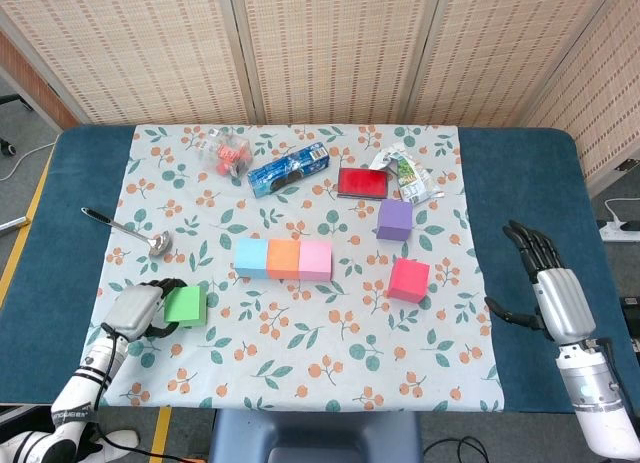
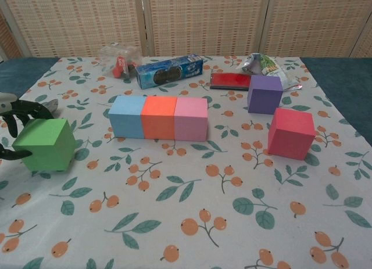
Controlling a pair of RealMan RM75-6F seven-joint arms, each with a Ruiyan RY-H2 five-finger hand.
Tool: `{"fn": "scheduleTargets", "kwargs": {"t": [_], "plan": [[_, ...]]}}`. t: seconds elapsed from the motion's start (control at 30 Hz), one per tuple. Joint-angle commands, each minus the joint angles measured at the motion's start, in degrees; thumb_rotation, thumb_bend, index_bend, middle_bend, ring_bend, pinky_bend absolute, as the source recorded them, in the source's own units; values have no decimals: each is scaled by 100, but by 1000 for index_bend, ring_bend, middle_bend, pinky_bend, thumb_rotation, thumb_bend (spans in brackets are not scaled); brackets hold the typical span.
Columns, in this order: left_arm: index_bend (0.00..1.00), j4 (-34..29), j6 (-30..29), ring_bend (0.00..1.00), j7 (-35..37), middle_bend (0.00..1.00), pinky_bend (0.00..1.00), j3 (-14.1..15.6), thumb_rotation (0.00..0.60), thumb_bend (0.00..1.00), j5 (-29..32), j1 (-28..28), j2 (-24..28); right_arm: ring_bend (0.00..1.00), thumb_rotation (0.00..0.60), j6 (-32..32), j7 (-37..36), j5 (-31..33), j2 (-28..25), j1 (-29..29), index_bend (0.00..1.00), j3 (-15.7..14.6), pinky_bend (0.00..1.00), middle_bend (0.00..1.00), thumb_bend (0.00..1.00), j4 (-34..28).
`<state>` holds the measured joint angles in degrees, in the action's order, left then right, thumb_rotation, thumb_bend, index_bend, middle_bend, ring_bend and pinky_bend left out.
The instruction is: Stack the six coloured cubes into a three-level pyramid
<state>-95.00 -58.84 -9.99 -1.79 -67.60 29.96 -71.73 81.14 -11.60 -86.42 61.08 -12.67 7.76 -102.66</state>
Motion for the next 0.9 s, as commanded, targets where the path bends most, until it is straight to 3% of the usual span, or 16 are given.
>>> {"fn": "scheduleTargets", "kwargs": {"t": [0.03, 0.2, 0.37, 0.53, 0.77, 0.9], "plan": [[328, -328, 6, 331, 37, 373, 419, -238, 600, 321, -99, 139, 381, 0, 600, 9, -1, -23, 0, -5, 0, -1, 0, 8, 109, -10], [336, -740, 319, 331, 202, 370, 380, -797, 600, 320, 163, 552, 846, 0, 600, 32, -4, -63, 12, -5, 0, -9, 0, 8, 109, -23], [319, -828, 907, 324, 119, 357, 372, -1250, 600, 322, 837, 1175, 818, 0, 600, 57, 7, -71, 10, 19, 0, -29, 0, 8, 110, -47], [291, -646, 1246, 304, -719, 338, 368, -1283, 600, 323, 1826, 1905, 474, 0, 600, 104, 52, -76, -27, 54, 0, -40, 0, 8, 109, -107], [274, -488, 873, 283, -1944, 315, 324, -1152, 600, 322, 3440, 2800, -163, 0, 600, 175, 42, -97, -77, 123, 0, -75, 0, 8, 110, -145], [273, -469, 640, 275, -2228, 311, 317, -1155, 600, 321, 3937, 3068, -352, 0, 600, 200, 9, -97, -103, 149, 0, -80, 0, 8, 110, -139]]}}
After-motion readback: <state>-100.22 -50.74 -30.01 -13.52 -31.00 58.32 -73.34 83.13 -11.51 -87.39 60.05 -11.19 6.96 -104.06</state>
